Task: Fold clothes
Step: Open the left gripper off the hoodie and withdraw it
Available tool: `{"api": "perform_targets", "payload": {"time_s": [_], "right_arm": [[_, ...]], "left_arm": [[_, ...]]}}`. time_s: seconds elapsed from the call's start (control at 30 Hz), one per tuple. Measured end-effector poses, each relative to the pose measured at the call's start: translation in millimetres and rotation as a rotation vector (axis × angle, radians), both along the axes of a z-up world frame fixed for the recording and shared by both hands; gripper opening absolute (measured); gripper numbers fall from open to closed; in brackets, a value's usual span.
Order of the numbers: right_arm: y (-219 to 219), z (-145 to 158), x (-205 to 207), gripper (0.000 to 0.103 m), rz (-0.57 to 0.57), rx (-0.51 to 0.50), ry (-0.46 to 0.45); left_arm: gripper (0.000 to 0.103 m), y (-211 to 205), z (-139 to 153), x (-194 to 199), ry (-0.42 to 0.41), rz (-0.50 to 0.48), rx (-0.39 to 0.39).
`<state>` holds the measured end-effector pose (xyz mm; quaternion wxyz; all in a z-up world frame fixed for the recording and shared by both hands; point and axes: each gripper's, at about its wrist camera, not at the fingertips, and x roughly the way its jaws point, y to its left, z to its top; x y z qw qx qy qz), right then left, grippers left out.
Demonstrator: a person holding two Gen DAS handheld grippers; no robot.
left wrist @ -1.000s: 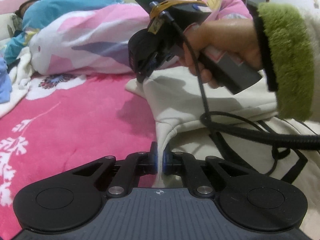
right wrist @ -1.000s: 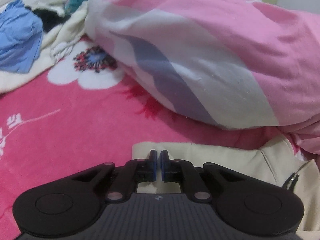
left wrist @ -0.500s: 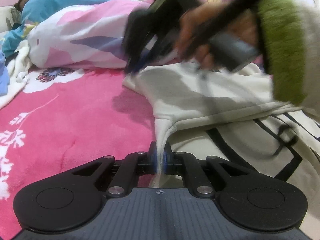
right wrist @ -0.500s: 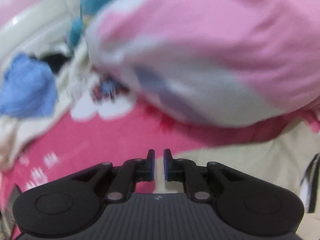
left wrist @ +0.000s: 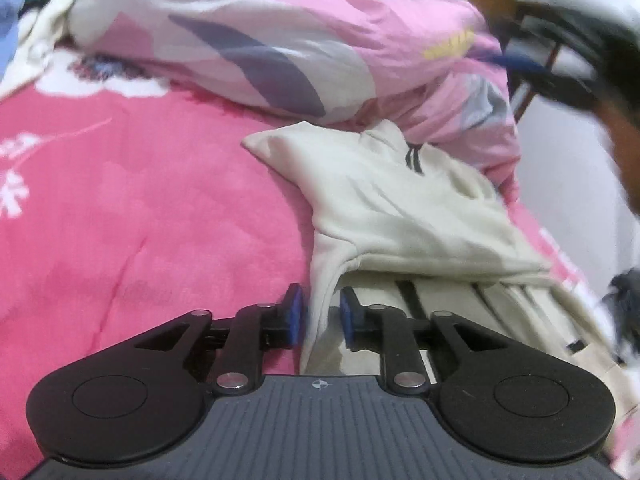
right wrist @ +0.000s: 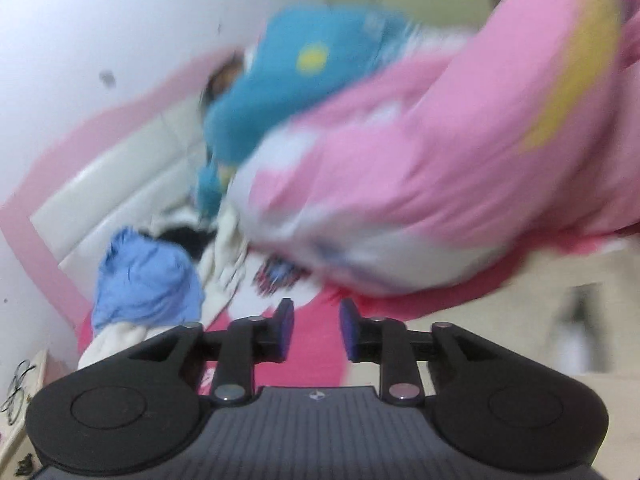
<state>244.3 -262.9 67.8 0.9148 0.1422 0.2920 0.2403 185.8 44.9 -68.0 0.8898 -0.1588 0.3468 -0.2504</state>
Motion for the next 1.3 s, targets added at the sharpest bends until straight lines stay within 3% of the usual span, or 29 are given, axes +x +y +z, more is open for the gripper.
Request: {"api": "perform_targets", "payload": {"time_s": [0.07,0.17,0.3,0.4,0.53,0.67,0.77,0.83,0.87,0.93,1.3], "right_arm": [[-38,18,-46,0.041,-0.082,-0.048,-0.052],[-75,20,-98,0.042,-0.177,-0.215,-0.055],[-107,-3,-122,0.042,-0.300,-0.415,0.032],[-134,-30,-120,0.042,-0.398,-0.480,0.068],[-164,-59,-102,0.030,-0.442,-0.393,0.118],[-165,-78,-80,0.028,-0.393,-0.362,0.102],[-156,-94,-68,0.028,-0.344,-0.392,0.073],[-161,-119,-57,0.028,-0.346,-0.419,0.113],[-167,-138,-50,0.028,-0.356,-0.420,0.155],[-180,-160,-58,0.028,-0.373,-0.332,0.091],[-183,-164,-70,0.028,-0.384,-0.288,0.025]], "left_arm": [[0.027,8,-2,3,0.032,-0.006,-0.067],[0.031,13,-6,5,0.086,-0.048,-0.130],[0.032,5,4,-6,0.051,-0.072,-0.034],[0.032,-1,16,-27,-0.027,-0.049,0.066],[0.032,-19,39,-31,-0.108,-0.031,0.139],[0.032,-58,51,-3,-0.156,-0.043,0.179],[0.032,-87,37,25,-0.128,-0.006,0.274],[0.032,-101,15,40,-0.051,-0.003,0.352],[0.032,-102,10,39,-0.077,0.002,0.351],[0.032,-106,8,31,-0.135,-0.014,0.392],[0.033,-103,3,21,-0.191,0.019,0.363]]}}
